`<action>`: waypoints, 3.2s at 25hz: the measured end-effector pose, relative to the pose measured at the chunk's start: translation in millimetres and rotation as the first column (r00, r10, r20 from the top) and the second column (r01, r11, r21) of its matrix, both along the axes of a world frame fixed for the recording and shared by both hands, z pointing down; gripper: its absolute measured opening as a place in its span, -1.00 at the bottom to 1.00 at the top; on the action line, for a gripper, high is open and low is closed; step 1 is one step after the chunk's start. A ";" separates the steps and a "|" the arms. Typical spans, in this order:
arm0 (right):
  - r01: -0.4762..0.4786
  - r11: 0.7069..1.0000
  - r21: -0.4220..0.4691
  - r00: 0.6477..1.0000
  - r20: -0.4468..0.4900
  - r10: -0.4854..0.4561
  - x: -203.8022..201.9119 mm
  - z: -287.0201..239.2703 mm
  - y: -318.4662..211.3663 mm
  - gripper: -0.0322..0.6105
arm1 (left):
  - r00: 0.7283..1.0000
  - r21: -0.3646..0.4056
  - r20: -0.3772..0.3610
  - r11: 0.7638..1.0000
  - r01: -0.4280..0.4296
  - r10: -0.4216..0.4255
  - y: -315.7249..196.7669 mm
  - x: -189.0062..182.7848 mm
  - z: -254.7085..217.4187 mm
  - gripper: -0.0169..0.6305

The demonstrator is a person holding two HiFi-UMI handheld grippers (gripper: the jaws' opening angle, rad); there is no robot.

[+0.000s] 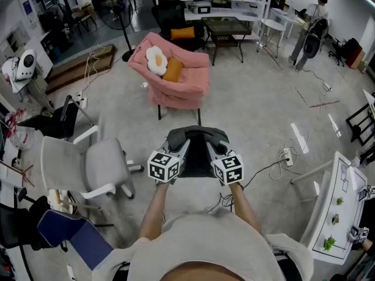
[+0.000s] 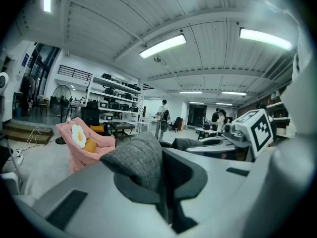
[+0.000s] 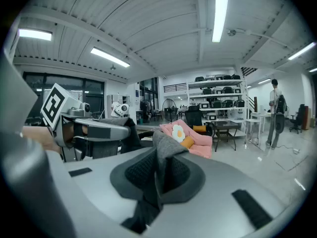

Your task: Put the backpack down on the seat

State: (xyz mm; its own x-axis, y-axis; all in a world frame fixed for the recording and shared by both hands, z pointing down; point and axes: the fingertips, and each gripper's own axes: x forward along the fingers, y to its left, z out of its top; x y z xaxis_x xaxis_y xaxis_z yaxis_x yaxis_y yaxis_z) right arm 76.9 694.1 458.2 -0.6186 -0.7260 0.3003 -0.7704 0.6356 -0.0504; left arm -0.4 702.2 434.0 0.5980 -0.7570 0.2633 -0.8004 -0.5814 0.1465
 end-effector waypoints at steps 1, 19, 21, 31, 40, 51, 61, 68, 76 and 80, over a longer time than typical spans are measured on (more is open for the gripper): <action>0.001 1.000 0.002 1.000 0.000 -0.001 1.0 -0.9 -0.1 -0.81 | 1.000 0.001 0.000 1.000 0.002 -0.002 0.1 0.8 -0.7 -0.86; 0.030 0.997 -0.068 1.000 -0.007 -0.030 48.2 30.3 18.8 -0.81 | 0.999 -0.056 0.011 0.997 0.045 -0.044 16.3 50.0 26.3 -0.86; 0.038 0.996 -0.076 0.999 -0.001 -0.038 55.7 34.2 20.6 -0.81 | 0.999 -0.065 0.010 0.996 0.054 -0.053 18.4 57.8 30.1 -0.86; 0.077 0.993 -0.085 0.997 0.002 -0.077 78.1 45.9 10.8 -0.81 | 0.994 -0.089 -0.014 0.990 0.105 -0.107 8.6 82.2 43.4 -0.86; 0.085 0.994 -0.065 0.996 -0.013 -0.086 75.8 44.9 -35.6 -0.81 | 0.995 -0.074 -0.002 0.992 0.102 -0.102 -33.5 80.4 44.6 -0.86; 0.075 0.994 -0.082 0.996 -0.043 -0.078 47.6 55.8 -119.6 -0.81 | 0.995 -0.078 -0.034 0.993 0.091 -0.094 -121.2 52.1 55.8 -0.86; 0.032 0.995 -0.095 0.997 -0.069 -0.039 3.5 49.0 -231.5 -0.81 | 0.997 -0.090 -0.062 0.995 0.048 -0.053 -235.3 7.6 51.9 -0.86; 0.002 0.998 -0.059 0.997 -0.082 -0.006 -29.4 28.5 -314.6 -0.81 | 0.998 -0.051 -0.062 0.999 0.011 -0.014 -319.9 -25.8 30.9 -0.86; -0.025 0.999 -0.021 0.997 -0.072 0.024 -57.5 14.9 -391.8 -0.81 | 0.998 -0.007 -0.056 1.000 -0.023 0.022 -397.6 -53.1 15.7 -0.86; -0.036 0.999 -0.019 0.997 -0.072 0.035 -60.8 16.8 -418.7 -0.81 | 0.998 -0.009 -0.058 0.999 -0.039 0.038 -425.9 -56.2 17.5 -0.86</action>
